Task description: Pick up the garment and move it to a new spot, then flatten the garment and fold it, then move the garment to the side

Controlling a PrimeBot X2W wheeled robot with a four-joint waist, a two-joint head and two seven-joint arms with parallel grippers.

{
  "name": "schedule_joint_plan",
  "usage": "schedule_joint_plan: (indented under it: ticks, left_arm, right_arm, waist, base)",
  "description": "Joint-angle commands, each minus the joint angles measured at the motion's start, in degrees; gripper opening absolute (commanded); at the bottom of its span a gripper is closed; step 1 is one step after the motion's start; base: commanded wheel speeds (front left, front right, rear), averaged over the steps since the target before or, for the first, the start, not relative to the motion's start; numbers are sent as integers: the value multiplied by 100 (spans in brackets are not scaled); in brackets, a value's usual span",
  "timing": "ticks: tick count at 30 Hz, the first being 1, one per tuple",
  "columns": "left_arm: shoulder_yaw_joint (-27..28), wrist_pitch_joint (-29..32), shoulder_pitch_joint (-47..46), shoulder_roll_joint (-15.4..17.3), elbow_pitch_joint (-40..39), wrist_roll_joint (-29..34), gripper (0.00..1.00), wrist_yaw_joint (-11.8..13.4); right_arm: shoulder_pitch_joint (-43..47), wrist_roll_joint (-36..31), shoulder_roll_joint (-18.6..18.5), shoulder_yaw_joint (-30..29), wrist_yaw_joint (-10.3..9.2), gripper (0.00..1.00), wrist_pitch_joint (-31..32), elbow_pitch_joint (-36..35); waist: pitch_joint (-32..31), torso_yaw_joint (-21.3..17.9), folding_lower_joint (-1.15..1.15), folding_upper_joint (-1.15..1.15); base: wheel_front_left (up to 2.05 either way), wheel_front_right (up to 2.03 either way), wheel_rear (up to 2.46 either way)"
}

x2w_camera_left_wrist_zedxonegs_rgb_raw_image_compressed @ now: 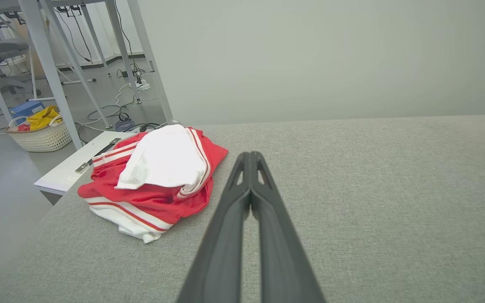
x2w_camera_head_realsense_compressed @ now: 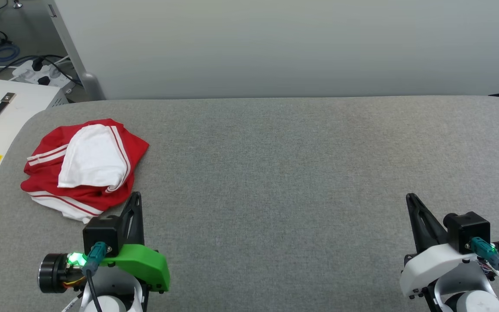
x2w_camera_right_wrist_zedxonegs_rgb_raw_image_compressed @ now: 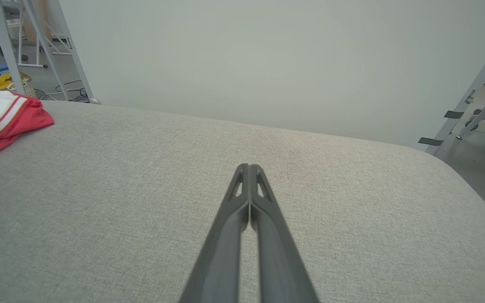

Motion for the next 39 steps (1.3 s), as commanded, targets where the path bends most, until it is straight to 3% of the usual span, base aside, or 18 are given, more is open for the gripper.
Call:
schedule_joint_plan:
  ticks: [1,14,15,39]
  left_arm:
    - [-3,-5,63,-30,-9,54,0,25]
    - [-3,-5,63,-30,-9,54,0,25]
    - [2,-1,0,0,0,-2,100,-1]
    - [39,-247,8,-3,218,-318,100,-51]
  right_arm:
    - [-5,-55,-5,7,-4,0,15,13]
    - [-5,-55,-5,7,-4,0,15,13]
    - [0,2,0,-1,0,100,-2,0]
    - [-27,-2,1,-158,0,100,-244,105]
  waist:
    - [0,0,0,0]
    - [0,0,0,0]
    - [0,0,0,0]
    - [3,-4,0,0]
  base:
    - [0,0,0]
    - [0,0,0]
    - [0,0,0]
    - [0,0,0]
